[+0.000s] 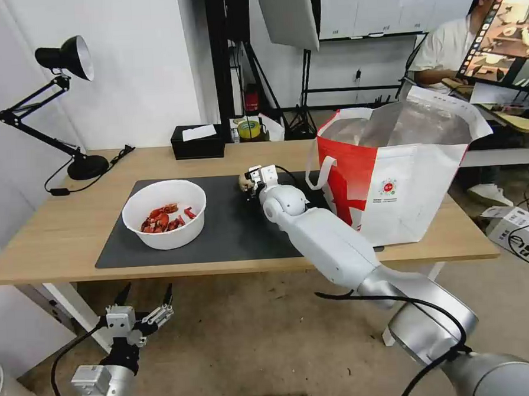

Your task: Pick up the trash from the table and place it into the takeout bag.

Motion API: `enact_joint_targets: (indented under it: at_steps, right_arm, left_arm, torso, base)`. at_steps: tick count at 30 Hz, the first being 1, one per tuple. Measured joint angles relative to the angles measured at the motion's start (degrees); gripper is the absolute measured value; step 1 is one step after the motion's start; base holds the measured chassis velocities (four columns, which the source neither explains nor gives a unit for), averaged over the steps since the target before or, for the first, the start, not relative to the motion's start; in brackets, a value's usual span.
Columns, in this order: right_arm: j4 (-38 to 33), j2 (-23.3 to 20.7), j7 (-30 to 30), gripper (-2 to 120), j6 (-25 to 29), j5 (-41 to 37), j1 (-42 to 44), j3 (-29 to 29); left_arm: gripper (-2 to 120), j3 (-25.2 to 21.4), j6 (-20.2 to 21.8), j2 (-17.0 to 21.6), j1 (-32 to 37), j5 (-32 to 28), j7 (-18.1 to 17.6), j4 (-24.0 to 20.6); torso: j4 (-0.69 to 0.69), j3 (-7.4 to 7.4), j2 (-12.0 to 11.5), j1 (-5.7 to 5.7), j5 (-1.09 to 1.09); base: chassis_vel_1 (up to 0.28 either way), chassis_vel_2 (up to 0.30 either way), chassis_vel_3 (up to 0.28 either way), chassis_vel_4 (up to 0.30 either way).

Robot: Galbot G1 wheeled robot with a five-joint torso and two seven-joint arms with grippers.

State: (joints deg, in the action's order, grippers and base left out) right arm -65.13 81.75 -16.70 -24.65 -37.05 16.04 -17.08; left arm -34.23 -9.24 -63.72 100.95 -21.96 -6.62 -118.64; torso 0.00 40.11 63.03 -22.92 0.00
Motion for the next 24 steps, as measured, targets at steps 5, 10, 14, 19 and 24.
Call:
enact_joint_targets:
  at_steps: [5,10,14,19,24]
  right_arm:
    - [-13.12,-6.25,-3.52,6,6.17,6.11,5.95,-0.06]
    - [-21.43,-10.62,-4.45,6,10.82,11.33,10.68,1.08]
    - [-26.25,-13.08,-4.42,6,16.62,15.39,15.03,3.3]
    - [-30.44,-13.95,-4.08,5,27.29,20.96,19.23,7.19]
    - [-33.43,-14.2,-6.36,5,31.1,26.12,19.47,11.48]
  left_arm:
    - [100,-0.11,0.0,-0.19,0.25,0.01,-0.02,-0.38]
    - [100,-0.02,-0.01,-0.34,0.32,0.16,-0.22,-0.45]
    - [100,0.34,0.0,-0.64,0.39,0.5,-0.34,-0.46]
    - [100,0.76,0.01,-1.08,0.43,1.0,-0.39,-0.4]
    - [100,0.75,0.06,-1.08,0.64,1.05,-0.52,-0.53]
  torso:
    - [-0.01,0.0,0.0,0.0,0.01]
    - [-0.02,0.0,0.0,0.01,0.01]
    - [-0.02,-0.01,0.0,0.01,0.02]
    - [-0.01,-0.01,0.0,0.01,0.01]
    - [0.0,-0.01,0.0,0.01,0.0]
  base:
    - [0.0,0.0,0.0,0.0]
    - [0.0,0.0,0.0,0.0]
    - [0.0,0.0,0.0,0.0]
    - [0.0,0.0,0.0,0.0]
    - [0.0,0.0,0.0,0.0]
